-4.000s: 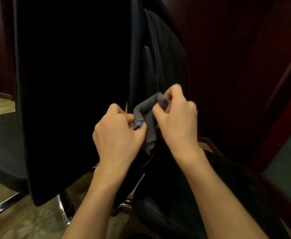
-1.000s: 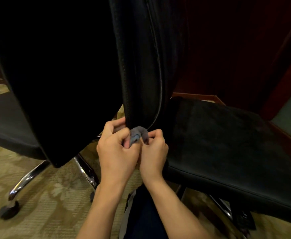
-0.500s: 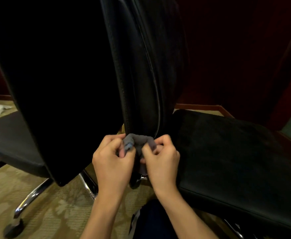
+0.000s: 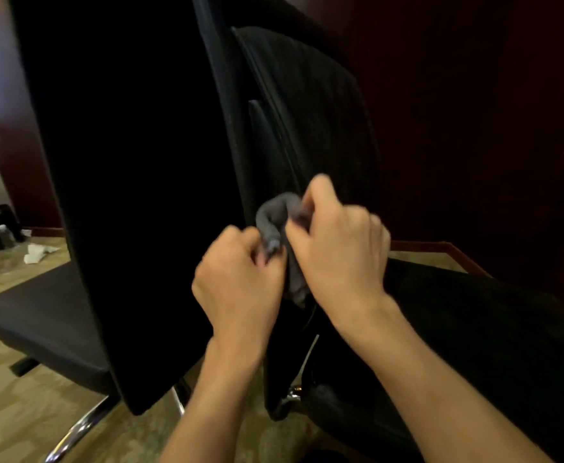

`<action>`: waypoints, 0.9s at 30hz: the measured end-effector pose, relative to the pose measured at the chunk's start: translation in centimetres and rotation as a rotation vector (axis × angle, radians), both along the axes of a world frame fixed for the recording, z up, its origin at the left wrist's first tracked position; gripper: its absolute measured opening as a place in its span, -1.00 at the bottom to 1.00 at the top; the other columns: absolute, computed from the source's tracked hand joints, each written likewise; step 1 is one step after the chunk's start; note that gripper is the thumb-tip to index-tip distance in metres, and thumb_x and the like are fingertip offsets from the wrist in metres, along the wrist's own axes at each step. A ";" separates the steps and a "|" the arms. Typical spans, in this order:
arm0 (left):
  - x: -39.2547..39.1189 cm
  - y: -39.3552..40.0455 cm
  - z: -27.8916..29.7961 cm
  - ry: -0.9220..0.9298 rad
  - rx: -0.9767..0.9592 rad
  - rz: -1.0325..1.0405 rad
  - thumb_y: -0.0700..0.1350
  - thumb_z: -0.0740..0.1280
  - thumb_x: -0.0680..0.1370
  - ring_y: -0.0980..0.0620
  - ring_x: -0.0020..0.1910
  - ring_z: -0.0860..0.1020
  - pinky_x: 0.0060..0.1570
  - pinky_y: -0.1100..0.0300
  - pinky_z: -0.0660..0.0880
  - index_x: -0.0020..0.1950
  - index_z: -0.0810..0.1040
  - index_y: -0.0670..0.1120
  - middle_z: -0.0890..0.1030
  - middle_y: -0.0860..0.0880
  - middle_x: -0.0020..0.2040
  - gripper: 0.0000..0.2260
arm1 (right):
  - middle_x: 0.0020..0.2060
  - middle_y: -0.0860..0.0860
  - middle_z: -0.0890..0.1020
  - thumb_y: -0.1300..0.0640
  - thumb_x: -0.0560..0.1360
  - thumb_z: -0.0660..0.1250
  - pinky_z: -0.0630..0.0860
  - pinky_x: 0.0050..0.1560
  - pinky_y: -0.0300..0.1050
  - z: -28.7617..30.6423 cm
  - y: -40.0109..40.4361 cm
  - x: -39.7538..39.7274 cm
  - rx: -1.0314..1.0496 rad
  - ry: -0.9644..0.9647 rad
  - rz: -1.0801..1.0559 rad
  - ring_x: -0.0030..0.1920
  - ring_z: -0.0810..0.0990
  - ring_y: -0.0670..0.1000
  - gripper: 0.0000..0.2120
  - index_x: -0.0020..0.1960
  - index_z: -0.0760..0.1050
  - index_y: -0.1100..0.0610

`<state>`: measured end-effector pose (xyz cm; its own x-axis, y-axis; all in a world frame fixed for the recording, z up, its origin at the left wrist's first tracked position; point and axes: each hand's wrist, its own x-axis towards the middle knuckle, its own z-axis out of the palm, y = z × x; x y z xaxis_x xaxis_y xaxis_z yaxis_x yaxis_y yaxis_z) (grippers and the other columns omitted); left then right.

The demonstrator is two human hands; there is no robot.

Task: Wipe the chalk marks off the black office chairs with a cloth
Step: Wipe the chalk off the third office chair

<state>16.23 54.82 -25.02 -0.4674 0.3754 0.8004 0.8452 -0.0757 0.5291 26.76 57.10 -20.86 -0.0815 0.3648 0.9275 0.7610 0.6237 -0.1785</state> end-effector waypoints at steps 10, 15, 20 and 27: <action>-0.6 3.2 4.2 -0.228 0.174 -0.063 0.07 0.41 0.45 -0.04 0.15 0.59 0.14 0.08 0.50 0.42 0.45 -0.04 0.61 -0.03 0.21 -0.45 | -0.15 -0.03 0.43 0.05 0.45 0.37 0.25 -0.27 -0.32 1.6 1.8 1.0 -0.004 0.140 0.189 -0.14 0.44 -0.03 -0.86 -0.15 0.46 0.10; -2.0 4.5 6.1 -0.220 0.135 -0.085 0.12 0.38 0.46 -0.02 -0.01 0.64 0.06 0.03 0.56 0.21 0.61 -0.08 0.68 -0.02 -0.02 -0.60 | 0.05 0.04 0.46 0.09 0.45 0.43 0.31 -0.18 -0.42 5.1 3.9 -0.3 -0.010 0.184 0.293 0.05 0.48 0.02 -0.85 -0.11 0.49 0.12; -2.5 4.6 4.8 -0.199 0.119 -0.150 -0.11 0.44 0.44 0.00 0.00 0.57 -0.04 0.24 0.43 0.18 0.51 -0.10 0.59 -0.05 0.01 -0.67 | 0.14 0.07 0.46 0.11 0.47 0.45 0.39 -0.04 -0.30 3.5 4.4 -0.7 0.000 0.190 0.331 0.13 0.51 0.04 -0.85 -0.10 0.51 0.14; -2.2 4.0 0.6 -0.170 0.025 -0.221 -0.18 0.53 0.39 -0.08 0.21 0.54 0.18 0.15 0.45 0.44 0.41 -0.15 0.54 -0.13 0.22 -0.36 | 0.25 0.14 0.45 0.18 0.41 0.49 0.46 0.18 -0.17 -2.3 3.8 0.1 -0.004 0.169 0.372 0.23 0.50 0.10 -0.86 -0.13 0.54 0.17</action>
